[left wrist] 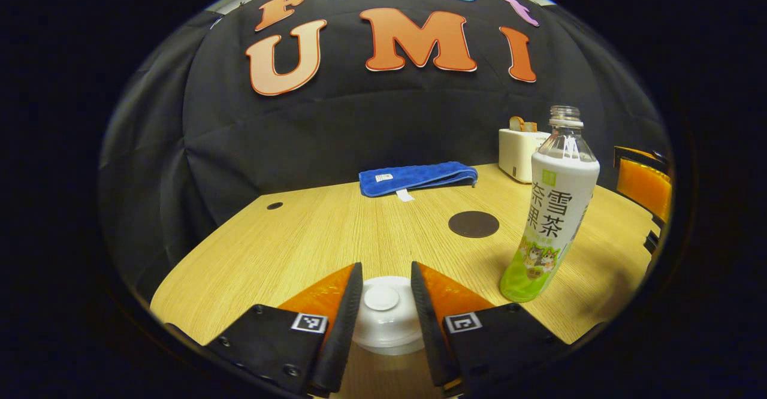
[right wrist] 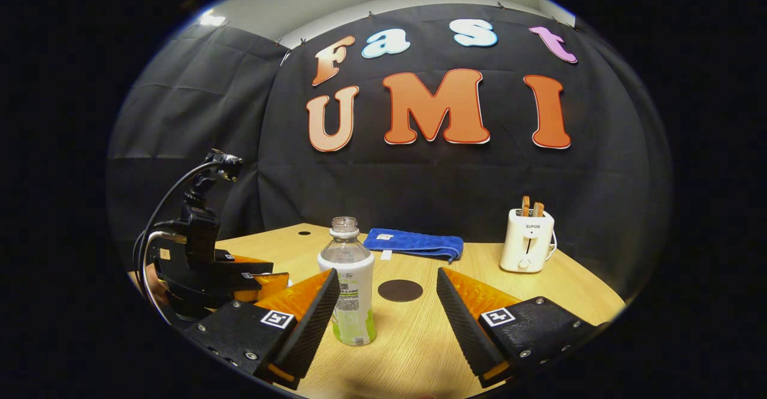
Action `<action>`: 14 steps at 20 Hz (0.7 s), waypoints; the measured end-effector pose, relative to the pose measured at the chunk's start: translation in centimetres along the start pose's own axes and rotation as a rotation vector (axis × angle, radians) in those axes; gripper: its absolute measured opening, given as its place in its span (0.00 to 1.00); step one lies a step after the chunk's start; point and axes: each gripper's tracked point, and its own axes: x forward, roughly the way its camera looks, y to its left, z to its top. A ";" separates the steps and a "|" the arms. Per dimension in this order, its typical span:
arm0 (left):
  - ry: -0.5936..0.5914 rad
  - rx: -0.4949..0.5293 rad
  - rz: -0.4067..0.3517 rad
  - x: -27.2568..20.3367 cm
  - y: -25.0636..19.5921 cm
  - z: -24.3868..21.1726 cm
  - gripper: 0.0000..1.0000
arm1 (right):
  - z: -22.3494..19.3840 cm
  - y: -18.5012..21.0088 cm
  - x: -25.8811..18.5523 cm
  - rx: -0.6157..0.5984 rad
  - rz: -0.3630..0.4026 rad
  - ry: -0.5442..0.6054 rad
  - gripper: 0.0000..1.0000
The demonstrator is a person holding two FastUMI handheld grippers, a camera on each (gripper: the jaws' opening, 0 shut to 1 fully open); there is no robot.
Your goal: Open the teacup lid with one hand, grasp the water bottle and pour water into the teacup with the other hand; after pouring, place the water bottle on the coaster and then close the teacup lid.
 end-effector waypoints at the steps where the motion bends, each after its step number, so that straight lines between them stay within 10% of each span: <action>1: 0.002 0.004 0.002 0.0 0.0 0.0 0.51 | -0.3 0.0 0.1 0.006 0.003 0.010 0.98; 14: -0.044 -0.016 0.023 0.3 0.8 0.9 0.28 | -3.6 3.1 2.0 0.001 0.095 0.102 0.98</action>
